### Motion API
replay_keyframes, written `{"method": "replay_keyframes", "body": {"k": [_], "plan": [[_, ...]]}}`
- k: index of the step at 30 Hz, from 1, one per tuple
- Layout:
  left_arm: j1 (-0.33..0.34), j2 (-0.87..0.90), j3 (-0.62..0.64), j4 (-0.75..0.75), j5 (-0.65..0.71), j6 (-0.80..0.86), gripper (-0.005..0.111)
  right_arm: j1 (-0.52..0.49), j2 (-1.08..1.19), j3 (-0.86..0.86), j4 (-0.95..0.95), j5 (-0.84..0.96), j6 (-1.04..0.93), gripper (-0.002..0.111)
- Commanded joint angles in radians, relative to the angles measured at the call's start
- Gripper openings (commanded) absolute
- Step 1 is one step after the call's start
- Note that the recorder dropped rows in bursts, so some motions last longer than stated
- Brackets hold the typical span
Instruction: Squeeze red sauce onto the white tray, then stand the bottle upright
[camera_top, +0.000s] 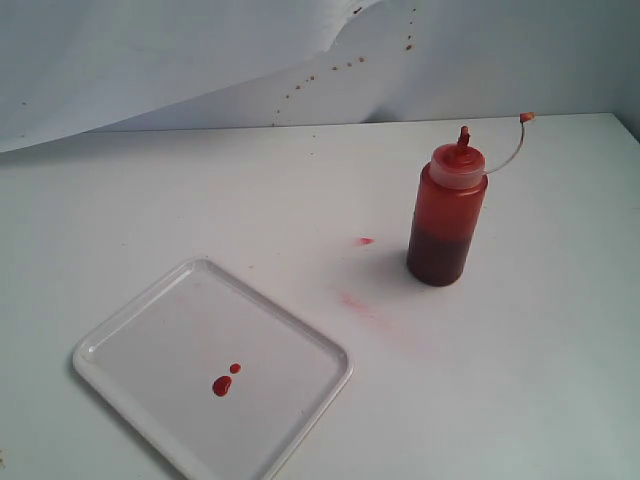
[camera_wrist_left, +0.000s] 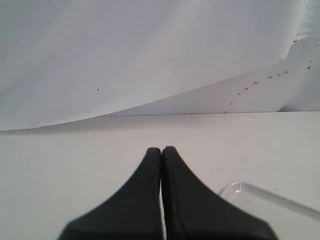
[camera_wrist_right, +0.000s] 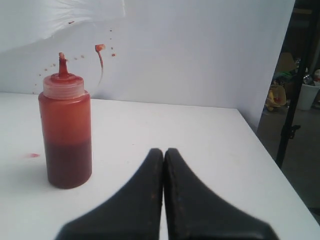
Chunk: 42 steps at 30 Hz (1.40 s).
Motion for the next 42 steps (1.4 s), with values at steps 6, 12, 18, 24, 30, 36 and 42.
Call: {"method": "replay_keyframes", "body": {"k": [6, 12, 18, 24, 30, 36, 42], "plan": [[0.000, -0.002, 0.005, -0.008, 0.001, 0.000, 0.000, 0.004, -0.004, 0.004, 0.038, 0.006, -0.026, 0.000], [0.000, -0.002, 0.005, -0.008, 0.001, 0.000, 0.000, 0.004, -0.004, 0.004, 0.038, 0.006, -0.026, 0.000], [0.000, -0.002, 0.005, -0.008, 0.001, 0.000, 0.000, 0.004, -0.004, 0.004, 0.038, 0.006, -0.024, 0.000], [0.000, -0.002, 0.005, -0.008, 0.001, 0.000, 0.000, 0.004, -0.004, 0.004, 0.038, 0.006, -0.024, 0.000], [0.000, -0.002, 0.005, -0.008, 0.001, 0.000, 0.000, 0.004, -0.004, 0.004, 0.038, 0.006, -0.024, 0.000], [0.000, -0.002, 0.005, -0.008, 0.001, 0.000, 0.000, 0.004, -0.004, 0.004, 0.038, 0.006, -0.024, 0.000], [0.000, -0.002, 0.005, -0.008, 0.001, 0.000, 0.000, 0.004, -0.004, 0.004, 0.038, 0.006, -0.024, 0.000]]}}
